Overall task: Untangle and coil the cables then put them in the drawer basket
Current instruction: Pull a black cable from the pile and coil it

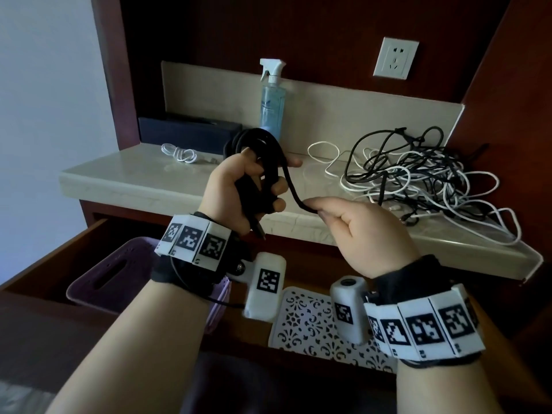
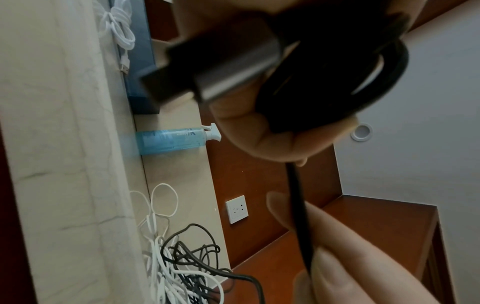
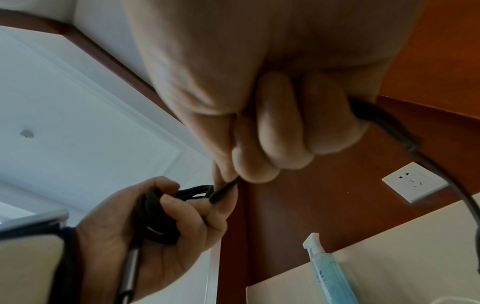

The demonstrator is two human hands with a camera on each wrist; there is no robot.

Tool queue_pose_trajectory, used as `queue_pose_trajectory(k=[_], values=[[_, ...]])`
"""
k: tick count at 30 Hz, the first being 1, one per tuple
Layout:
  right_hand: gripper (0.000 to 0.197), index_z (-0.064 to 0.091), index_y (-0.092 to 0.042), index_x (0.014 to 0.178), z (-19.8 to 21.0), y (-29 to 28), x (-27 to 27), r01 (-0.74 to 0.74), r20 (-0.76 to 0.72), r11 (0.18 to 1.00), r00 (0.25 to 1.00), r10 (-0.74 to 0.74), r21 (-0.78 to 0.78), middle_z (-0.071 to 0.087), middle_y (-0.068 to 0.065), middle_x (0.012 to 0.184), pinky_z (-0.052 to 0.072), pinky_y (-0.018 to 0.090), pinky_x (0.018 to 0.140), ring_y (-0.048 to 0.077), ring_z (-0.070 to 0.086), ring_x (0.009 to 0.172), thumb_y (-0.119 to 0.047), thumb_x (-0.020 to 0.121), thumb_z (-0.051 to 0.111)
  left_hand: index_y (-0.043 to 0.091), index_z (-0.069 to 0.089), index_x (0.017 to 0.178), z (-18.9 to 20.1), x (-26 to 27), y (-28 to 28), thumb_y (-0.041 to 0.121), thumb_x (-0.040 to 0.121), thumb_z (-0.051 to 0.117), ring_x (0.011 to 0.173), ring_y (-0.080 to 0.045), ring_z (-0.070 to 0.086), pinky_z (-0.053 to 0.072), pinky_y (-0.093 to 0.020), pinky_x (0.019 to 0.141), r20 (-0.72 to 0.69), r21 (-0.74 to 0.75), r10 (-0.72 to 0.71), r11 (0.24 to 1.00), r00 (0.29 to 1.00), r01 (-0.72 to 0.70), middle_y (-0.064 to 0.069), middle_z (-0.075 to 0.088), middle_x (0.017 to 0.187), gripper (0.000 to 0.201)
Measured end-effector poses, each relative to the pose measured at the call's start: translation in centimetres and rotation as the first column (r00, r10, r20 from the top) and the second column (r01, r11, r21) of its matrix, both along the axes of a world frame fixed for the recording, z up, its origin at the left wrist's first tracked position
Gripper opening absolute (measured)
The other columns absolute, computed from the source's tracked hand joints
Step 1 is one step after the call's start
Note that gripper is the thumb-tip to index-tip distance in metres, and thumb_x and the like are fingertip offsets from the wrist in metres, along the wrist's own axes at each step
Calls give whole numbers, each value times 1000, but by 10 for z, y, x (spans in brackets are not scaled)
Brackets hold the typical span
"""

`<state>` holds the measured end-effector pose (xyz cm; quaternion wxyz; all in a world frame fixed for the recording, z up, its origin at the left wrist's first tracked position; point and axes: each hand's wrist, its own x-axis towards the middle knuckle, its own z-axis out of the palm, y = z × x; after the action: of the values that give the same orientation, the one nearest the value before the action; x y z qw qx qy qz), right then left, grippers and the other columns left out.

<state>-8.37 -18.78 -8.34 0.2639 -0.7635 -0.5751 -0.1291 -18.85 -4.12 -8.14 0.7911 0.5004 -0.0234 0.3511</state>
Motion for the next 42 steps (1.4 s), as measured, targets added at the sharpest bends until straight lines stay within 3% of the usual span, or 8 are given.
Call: queue_pose_trajectory(k=[3, 8, 13, 20, 29, 34, 40, 42], values=[[34, 57, -45, 121, -1, -3, -1, -6, -10, 999, 1000, 5, -40, 69, -12, 107, 35, 18, 69, 10, 60, 94, -24, 97, 43, 1, 55, 94, -4, -1, -1, 15, 65, 36, 61, -17, 40, 36, -26, 47, -34, 33, 51, 998, 998, -50, -13, 63, 97, 37], [35, 55, -46, 122, -2, -1, -5, -57, -33, 994, 998, 55, -90, 65, -15, 115, 45, 24, 85, 9, 58, 107, -25, 97, 42, 6, 49, 89, -6, -1, -3, 16, 64, 38, 63, -20, 46, 35, -31, 56, -95, -1, 105, 994, 990, -105, -8, 56, 76, 30], [31, 55, -43, 123, -5, 3, -5, -53, -32, 987, 998, 48, -151, 52, -23, 68, 33, 13, 62, 5, 53, 78, -35, 95, 44, 9, 56, 71, -4, -6, -3, 15, 65, 38, 69, -20, 51, 54, -46, 83, 16, -137, 37, 990, 999, -34, -8, 46, 71, 20], [30, 70, -33, 95, -2, 0, 16, 39, 126, 993, 992, -25, -112, 66, -17, 98, 9, 25, 102, 7, 51, 105, -54, 85, 51, 12, 41, 78, -4, -24, 14, 16, 74, 33, 63, -16, 40, 41, -25, 55, 90, -171, 95, 982, 991, -78, -3, 43, 73, 10], [23, 73, -21, 91, 31, -10, 26, -200, 123, 971, 975, 184, 131, 53, -7, 67, 37, 26, 61, 10, 48, 69, -39, 77, 66, 11, 43, 78, -7, -44, 36, 16, 65, 45, 58, -14, 41, 36, -25, 54, -22, -186, 338, 923, 941, -336, -2, 45, 71, 15], [27, 73, -19, 91, 49, 13, 8, -382, 180, 900, 920, 349, 209, 44, -16, 64, 34, 20, 58, 1, 42, 63, -39, 83, 57, 9, 47, 75, -10, -35, 22, 15, 62, 50, 58, -14, 41, 37, -23, 48, -137, -78, 295, 949, 946, -307, -4, 44, 71, 14], [31, 73, -18, 93, 67, 36, 4, -355, 174, 867, 934, 312, 348, 48, -29, 70, 33, 11, 61, -8, 48, 66, -43, 82, 58, 8, 52, 83, -14, -33, 6, 17, 85, 50, 64, -16, 44, 38, -26, 56, -232, -23, 146, 988, 962, -155, -3, 53, 72, 9], [32, 73, -21, 94, 70, 44, 2, -323, 163, 882, 945, 282, 344, 53, -26, 75, 36, 14, 64, -7, 49, 68, -46, 81, 59, 10, 55, 84, -14, -32, 4, 28, 79, 57, 63, -17, 47, 38, -28, 59, -269, 17, 108, 994, 957, -107, -4, 53, 73, 19]])
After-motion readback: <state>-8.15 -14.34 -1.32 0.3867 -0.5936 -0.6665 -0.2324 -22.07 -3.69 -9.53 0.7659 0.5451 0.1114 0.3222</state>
